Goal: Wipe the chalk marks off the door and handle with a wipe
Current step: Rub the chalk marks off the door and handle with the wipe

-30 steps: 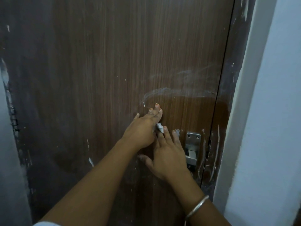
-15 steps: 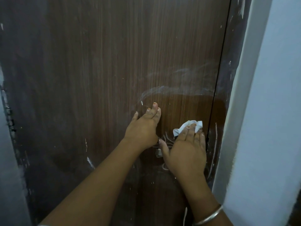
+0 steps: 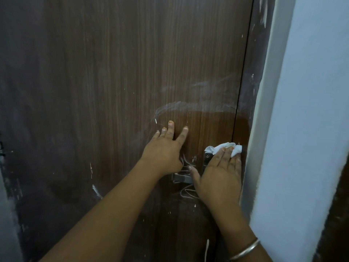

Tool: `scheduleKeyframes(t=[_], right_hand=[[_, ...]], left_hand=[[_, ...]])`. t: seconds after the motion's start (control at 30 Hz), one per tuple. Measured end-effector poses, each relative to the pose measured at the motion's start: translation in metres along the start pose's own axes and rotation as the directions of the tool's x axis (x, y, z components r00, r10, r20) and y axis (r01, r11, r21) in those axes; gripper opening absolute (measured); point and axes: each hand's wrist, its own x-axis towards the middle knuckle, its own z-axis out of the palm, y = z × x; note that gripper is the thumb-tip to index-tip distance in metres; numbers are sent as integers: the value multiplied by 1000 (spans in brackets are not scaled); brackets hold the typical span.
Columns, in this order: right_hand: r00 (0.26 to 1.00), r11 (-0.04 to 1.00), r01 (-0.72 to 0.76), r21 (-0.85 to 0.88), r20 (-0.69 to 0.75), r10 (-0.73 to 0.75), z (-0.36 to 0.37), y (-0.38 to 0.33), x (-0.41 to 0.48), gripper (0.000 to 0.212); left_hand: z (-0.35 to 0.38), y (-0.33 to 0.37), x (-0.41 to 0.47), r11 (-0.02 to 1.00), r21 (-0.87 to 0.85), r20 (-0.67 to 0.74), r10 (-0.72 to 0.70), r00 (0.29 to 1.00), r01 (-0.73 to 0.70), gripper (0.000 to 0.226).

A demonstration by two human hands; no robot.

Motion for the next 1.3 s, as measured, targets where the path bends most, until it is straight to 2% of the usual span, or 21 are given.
scheduleKeyframes(t=[0.2, 0.4, 0.6, 0.8, 1.07, 1.3], right_hand=[[999, 1000, -17, 27, -48, 18, 3, 6, 1, 100], [993, 999, -39, 18, -114, 41, -2, 13, 15, 102], [995, 994, -101, 39, -24, 102, 7, 11, -5, 100], [988, 989, -114, 92, -91, 122, 0, 9, 9, 100], [989, 987, -144, 75, -15, 145, 7, 10, -10, 95], [987, 979, -67, 192, -128, 92, 1, 9, 4, 82]], left_hand=[[6, 15, 4, 994, 102, 40, -40, 998, 36, 93], [7, 17, 8, 996, 65, 65, -64, 996, 59, 94], [8, 16, 7, 998, 36, 52, -53, 997, 52, 92], [9, 16, 7, 998, 22, 44, -58, 997, 57, 94], [12, 16, 7, 998, 22, 34, -56, 998, 55, 95], [9, 9, 6, 1000, 7, 34, -19, 999, 19, 94]])
